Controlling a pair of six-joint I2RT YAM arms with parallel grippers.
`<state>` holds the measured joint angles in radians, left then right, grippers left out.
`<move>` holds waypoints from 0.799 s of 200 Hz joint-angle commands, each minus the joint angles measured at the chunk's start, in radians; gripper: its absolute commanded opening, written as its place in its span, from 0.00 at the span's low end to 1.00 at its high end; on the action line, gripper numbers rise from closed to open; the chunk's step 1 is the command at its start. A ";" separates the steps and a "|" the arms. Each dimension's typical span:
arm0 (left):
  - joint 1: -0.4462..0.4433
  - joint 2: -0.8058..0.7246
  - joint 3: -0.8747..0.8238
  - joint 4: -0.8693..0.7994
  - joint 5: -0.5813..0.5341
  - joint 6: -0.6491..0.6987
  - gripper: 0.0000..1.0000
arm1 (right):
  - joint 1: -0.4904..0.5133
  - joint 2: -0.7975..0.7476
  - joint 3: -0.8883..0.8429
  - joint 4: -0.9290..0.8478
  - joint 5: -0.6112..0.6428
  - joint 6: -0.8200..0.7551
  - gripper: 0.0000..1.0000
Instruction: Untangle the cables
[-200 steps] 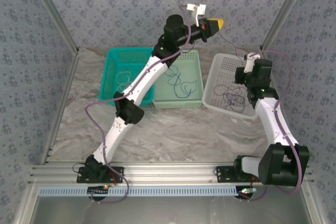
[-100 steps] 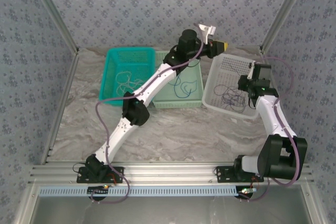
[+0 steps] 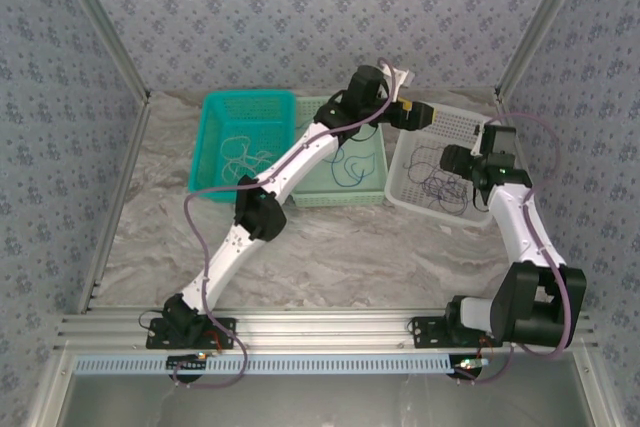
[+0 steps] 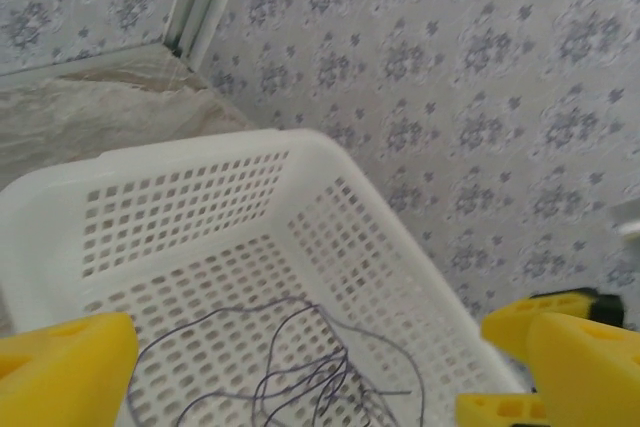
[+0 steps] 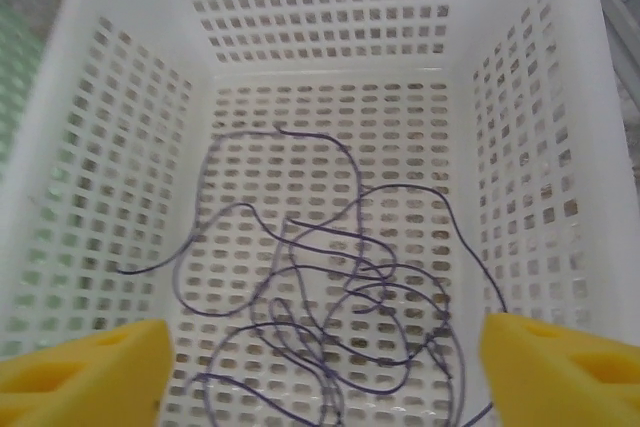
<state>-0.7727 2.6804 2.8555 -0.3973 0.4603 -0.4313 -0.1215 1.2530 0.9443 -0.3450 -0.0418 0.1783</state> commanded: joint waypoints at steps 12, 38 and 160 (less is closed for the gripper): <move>-0.002 -0.228 0.015 -0.210 -0.125 0.196 1.00 | 0.043 -0.135 -0.106 0.154 -0.040 -0.093 0.96; -0.004 -0.339 -0.046 -0.398 -0.269 0.341 0.99 | 0.065 -0.194 -0.243 0.329 -0.006 -0.117 0.97; 0.238 -1.436 -1.867 0.439 -0.818 0.504 0.99 | 0.084 -0.053 -0.459 0.762 0.027 -0.197 0.98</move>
<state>-0.5606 1.4284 1.1389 -0.1345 -0.1490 -0.0193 -0.0448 1.1526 0.5388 0.2291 -0.0147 0.0086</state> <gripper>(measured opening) 0.994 0.980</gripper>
